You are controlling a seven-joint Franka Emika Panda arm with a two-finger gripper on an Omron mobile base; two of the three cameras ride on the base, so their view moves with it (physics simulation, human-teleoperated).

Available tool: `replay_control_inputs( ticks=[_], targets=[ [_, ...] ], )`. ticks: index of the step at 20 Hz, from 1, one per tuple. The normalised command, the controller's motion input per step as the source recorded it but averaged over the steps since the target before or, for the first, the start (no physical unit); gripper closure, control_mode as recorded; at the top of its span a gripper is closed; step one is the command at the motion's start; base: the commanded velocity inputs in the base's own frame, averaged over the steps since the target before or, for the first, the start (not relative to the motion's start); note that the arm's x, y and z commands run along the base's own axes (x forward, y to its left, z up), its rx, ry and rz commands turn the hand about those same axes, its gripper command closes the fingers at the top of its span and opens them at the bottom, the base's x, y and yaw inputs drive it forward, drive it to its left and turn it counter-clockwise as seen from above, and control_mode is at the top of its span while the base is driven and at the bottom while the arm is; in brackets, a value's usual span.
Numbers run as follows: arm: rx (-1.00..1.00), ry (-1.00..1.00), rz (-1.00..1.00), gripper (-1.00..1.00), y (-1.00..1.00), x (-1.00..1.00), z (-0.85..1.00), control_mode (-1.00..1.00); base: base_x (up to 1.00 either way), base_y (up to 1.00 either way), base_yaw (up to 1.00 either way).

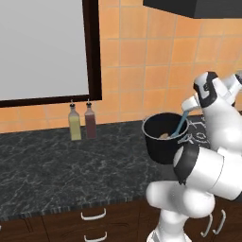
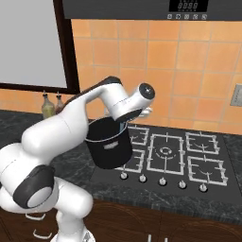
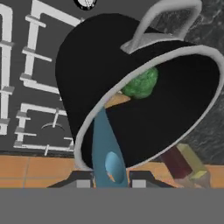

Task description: Put the broccoli and sweet potato in the pot. Retrieve the spatula and lightly stir the vegetables in the pot.

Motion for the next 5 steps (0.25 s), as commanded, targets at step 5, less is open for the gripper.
replay_control_inputs(
  ticks=[5],
  targets=[
    [-0.35,-0.17,-0.37,1.0,-0.15,0.1,0.0,-1.0,0.0,0.0,0.0]
  ],
)
